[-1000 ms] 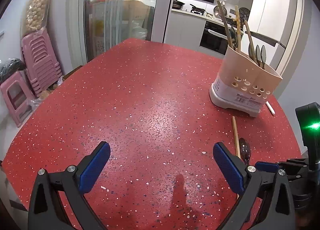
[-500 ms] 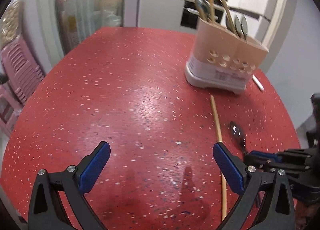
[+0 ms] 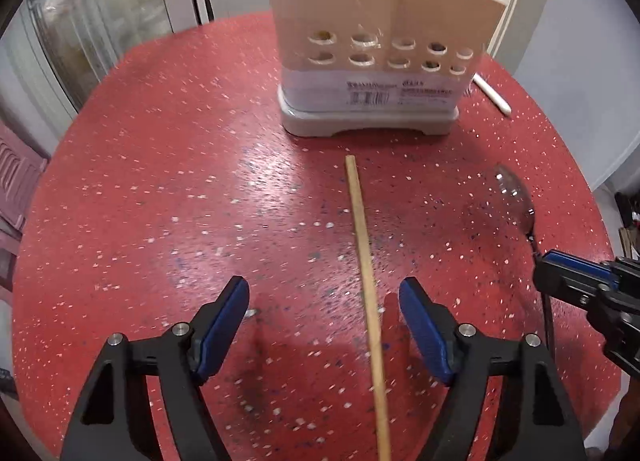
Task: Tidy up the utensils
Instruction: 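Grasp the plain wooden chopstick with the left tool, then carry the spoon and chopstick up toward the beige holder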
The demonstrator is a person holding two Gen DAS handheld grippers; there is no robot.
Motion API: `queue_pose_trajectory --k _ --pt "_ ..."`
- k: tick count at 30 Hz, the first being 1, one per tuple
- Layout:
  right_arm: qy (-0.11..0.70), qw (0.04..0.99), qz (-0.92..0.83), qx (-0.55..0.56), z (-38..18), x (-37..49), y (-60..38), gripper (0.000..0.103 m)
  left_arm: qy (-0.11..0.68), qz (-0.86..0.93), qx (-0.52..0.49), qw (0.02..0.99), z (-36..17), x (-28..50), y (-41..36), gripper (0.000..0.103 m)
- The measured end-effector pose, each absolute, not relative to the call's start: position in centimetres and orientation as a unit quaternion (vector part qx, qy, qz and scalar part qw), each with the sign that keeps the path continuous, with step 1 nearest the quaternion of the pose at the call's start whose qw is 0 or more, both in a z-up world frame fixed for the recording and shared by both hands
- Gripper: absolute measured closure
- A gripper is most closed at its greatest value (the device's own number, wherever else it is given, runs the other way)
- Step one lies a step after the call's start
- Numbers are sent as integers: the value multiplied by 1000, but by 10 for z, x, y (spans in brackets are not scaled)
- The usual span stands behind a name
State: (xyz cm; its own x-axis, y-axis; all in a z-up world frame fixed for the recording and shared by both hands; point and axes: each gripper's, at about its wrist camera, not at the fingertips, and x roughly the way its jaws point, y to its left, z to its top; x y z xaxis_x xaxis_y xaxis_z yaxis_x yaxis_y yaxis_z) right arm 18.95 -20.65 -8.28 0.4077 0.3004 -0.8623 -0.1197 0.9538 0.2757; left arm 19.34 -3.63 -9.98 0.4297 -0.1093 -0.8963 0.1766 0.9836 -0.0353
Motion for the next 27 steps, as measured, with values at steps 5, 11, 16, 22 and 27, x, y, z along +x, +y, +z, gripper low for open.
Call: queue_pose_trajectory --k 5,11,16,22,27 --pt "509 844 143 95 -71 184 -217 91 553 -82 51 827 -104 207 -49 15" --pt "488 851 165 107 -66 183 -223 91 579 -91 71 807 -101 221 -66 15" --pt "475 853 177 122 -62 182 -229 91 600 -108 80 789 -98 231 -79 27" --pt "465 856 181 137 -60 186 -239 91 591 -130 86 792 -92 232 -92 73" --pt "452 861 188 138 -57 185 -242 91 559 -125 42 819 -89 215 -83 73"
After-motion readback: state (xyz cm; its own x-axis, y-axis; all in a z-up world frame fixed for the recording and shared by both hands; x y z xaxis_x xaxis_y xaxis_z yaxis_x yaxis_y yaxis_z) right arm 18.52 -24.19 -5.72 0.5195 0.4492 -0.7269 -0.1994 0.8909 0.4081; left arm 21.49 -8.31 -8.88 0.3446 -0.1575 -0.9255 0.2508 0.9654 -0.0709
